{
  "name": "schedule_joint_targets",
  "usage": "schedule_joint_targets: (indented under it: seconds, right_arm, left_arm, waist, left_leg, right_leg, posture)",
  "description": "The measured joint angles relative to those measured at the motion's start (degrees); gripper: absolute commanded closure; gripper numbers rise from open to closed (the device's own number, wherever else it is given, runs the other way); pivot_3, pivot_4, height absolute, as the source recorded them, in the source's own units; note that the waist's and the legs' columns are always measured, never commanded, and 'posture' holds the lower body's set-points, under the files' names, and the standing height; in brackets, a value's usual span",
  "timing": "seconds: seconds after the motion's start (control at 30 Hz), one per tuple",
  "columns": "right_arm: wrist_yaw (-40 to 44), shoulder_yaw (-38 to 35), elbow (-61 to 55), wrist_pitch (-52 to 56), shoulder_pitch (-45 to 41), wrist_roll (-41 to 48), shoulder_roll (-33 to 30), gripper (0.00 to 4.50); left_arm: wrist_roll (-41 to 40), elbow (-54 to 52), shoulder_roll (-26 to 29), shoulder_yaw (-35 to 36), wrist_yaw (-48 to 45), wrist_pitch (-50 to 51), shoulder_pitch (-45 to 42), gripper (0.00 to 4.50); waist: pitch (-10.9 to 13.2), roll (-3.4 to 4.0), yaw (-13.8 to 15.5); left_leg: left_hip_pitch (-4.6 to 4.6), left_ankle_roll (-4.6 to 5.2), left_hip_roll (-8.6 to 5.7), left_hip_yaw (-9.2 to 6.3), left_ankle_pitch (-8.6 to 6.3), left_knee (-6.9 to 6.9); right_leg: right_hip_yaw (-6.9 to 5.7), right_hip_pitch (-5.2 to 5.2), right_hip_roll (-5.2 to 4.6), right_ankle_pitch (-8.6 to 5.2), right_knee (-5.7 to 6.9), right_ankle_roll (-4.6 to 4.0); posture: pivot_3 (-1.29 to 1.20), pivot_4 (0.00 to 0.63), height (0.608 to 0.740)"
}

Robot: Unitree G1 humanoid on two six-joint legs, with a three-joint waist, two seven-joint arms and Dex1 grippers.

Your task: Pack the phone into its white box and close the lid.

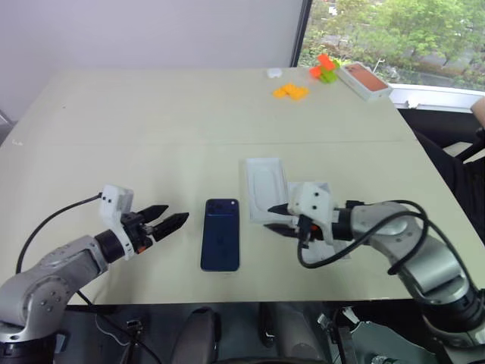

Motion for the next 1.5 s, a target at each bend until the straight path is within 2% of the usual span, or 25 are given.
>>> schedule_joint_targets:
  seconds: [0.07,0.1,0.27,0.37,0.6,0.63,0.77,1.17,1.5]
  right_arm:
    - [-0.34,1.92,1.73,-2.51,-0.34,-2.13,-0.05,0.31]
    - [-0.39,2.68,2.64,-3.73,-0.42,-3.17,-0.09,0.09]
    - [0.65,4.96,5.42,-9.78,-0.88,-5.86,-0.15,0.09]
    - [1.50,5.95,6.66,-12.40,-1.00,-6.42,0.29,0.90]
    - [3.88,9.09,9.18,-15.54,-2.41,-7.35,2.16,4.36]
    - [4.06,9.65,9.38,-15.78,-2.59,-7.67,2.54,4.44]
    - [2.75,11.50,11.85,-14.73,-4.44,-10.17,5.28,4.44]
    - [3.67,13.84,16.14,-13.23,-5.42,-13.69,6.23,4.44]
    - [3.69,15.69,21.32,-17.11,-7.22,-17.12,9.64,4.44]
  left_arm:
    - [-2.51,0.42,-0.34,1.20,2.28,2.18,0.53,0.00]
    - [-3.83,0.81,-0.34,1.71,3.70,3.25,0.74,0.00]
    - [-10.69,0.38,-0.39,2.18,6.39,6.39,3.37,0.00]
    - [-14.40,0.29,-1.25,2.93,9.06,6.68,3.49,0.00]
    - [-18.81,0.14,-1.06,1.98,13.05,6.89,4.25,0.00]
    - [-19.46,0.04,-1.06,1.29,13.49,6.94,4.31,0.00]
    - [-22.11,0.02,-0.02,-0.40,15.87,7.34,4.22,0.00]
    - [-32.42,2.83,0.97,-5.97,26.83,7.66,0.74,0.00]
    - [-42.03,4.27,1.84,-12.33,37.07,4.03,-1.95,0.00]
  waist:
    - [-0.01,-0.02,0.17]
    - [-0.01,-0.02,0.31]
    - [-0.01,-0.02,0.17]
    - [-0.01,-0.03,0.17]
    - [-0.01,-0.03,0.10]
    - [-0.01,-0.03,0.12]
    - [-0.02,-0.04,0.15]
    - [-0.02,-0.04,0.22]
    - [-0.04,-0.02,0.13]
  left_leg:
    - [-0.03,0.00,-0.02,-0.01,0.00,0.00]
    - [-0.04,0.00,-0.06,-0.03,0.00,0.00]
    - [-0.04,0.00,-0.10,-0.01,0.00,0.00]
    - [0.00,0.00,-0.06,-0.03,0.00,0.00]
    - [0.02,-0.01,-0.06,-0.03,0.00,0.00]
    - [0.01,-0.01,-0.06,-0.03,0.00,0.00]
    - [0.01,-0.01,-0.07,-0.02,0.00,0.00]
    - [0.01,-0.01,-0.10,-0.05,0.00,0.00]
    - [0.09,-0.03,-0.10,-0.04,0.01,0.00]
  right_leg:
    - [0.00,0.00,-0.03,0.01,-0.01,0.01]
    - [0.00,0.00,-0.05,0.02,-0.01,0.04]
    - [0.00,0.01,-0.17,-0.02,-0.05,-0.04]
    - [0.00,0.02,-0.16,-0.04,-0.02,-0.08]
    - [0.01,0.02,-0.12,-0.04,0.01,-0.10]
    - [0.01,0.02,-0.13,-0.04,0.01,-0.10]
    - [0.02,0.02,-0.16,-0.04,0.00,-0.12]
    - [0.01,0.02,-0.19,-0.04,0.00,-0.11]
    - [0.02,0.09,-0.19,-0.03,0.02,-0.13]
  posture:
    - [0.00,0.150,0.740]
    - [0.00,0.150,0.740]
    - [0.00,0.150,0.740]
    - [0.00,0.150,0.740]
    - [0.00,0.150,0.740]
    - [0.00,0.150,0.740]
    - [0.00,0.150,0.740]
    - [0.00,0.150,0.740]
    - [0.00,0.150,0.740]
